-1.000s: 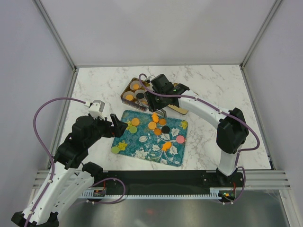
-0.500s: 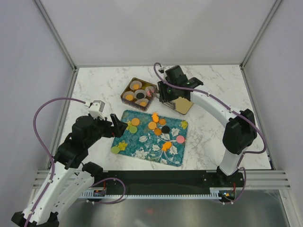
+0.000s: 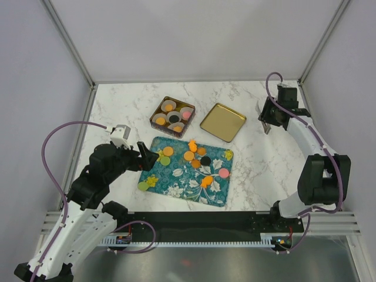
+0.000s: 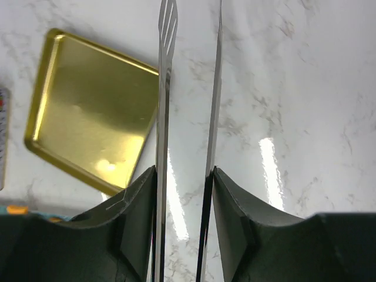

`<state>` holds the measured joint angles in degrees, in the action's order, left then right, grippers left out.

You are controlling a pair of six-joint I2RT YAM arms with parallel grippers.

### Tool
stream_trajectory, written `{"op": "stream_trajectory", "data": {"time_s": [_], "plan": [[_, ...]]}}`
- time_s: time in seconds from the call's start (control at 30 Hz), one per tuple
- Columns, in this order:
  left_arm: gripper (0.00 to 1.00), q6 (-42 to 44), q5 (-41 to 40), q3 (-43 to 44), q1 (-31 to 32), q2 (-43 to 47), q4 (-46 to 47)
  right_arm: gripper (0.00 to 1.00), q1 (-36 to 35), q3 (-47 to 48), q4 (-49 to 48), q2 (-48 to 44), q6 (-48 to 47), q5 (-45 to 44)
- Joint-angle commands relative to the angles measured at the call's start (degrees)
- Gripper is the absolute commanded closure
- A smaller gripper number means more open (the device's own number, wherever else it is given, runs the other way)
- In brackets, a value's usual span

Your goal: Pack the cookies

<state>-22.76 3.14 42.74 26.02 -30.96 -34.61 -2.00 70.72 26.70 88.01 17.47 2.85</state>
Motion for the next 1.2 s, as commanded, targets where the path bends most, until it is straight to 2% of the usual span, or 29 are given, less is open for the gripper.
{"op": "stream_trajectory", "data": {"time_s": [0.0,0.17,0.37,0.83,1.07,1.17], "plan": [[0.02,1.85,1.08,0.06,0.26,0.64,1.21,0.51,4.87,-5.84,-9.45,0.58,5.19,-0.92],[0.02,2.02,2.31,-0.03,0.35,0.73,1.39,0.49,6.31,-12.7,-17.8,4.71,9.06,-5.2],[0.02,2.2,2.84,-0.03,0.43,0.73,1.56,0.4,6.39,-18.24,-21.6,6.56,10.74,-9.09],[0.02,2.2,2.84,-0.03,0.43,0.11,1.74,0.18,6.48,-21.23,-16.68,-0.38,9.77,-11.9],[0.02,2.2,2.58,-0.11,0.52,-0.24,1.74,0.17,6.22,-21.41,-14.74,-4.85,9.86,-11.03],[0.02,2.02,2.4,-0.12,0.52,-0.59,1.74,0.2,2.37,-19.49,-14.4,-6.36,10.82,-9.79]]}}
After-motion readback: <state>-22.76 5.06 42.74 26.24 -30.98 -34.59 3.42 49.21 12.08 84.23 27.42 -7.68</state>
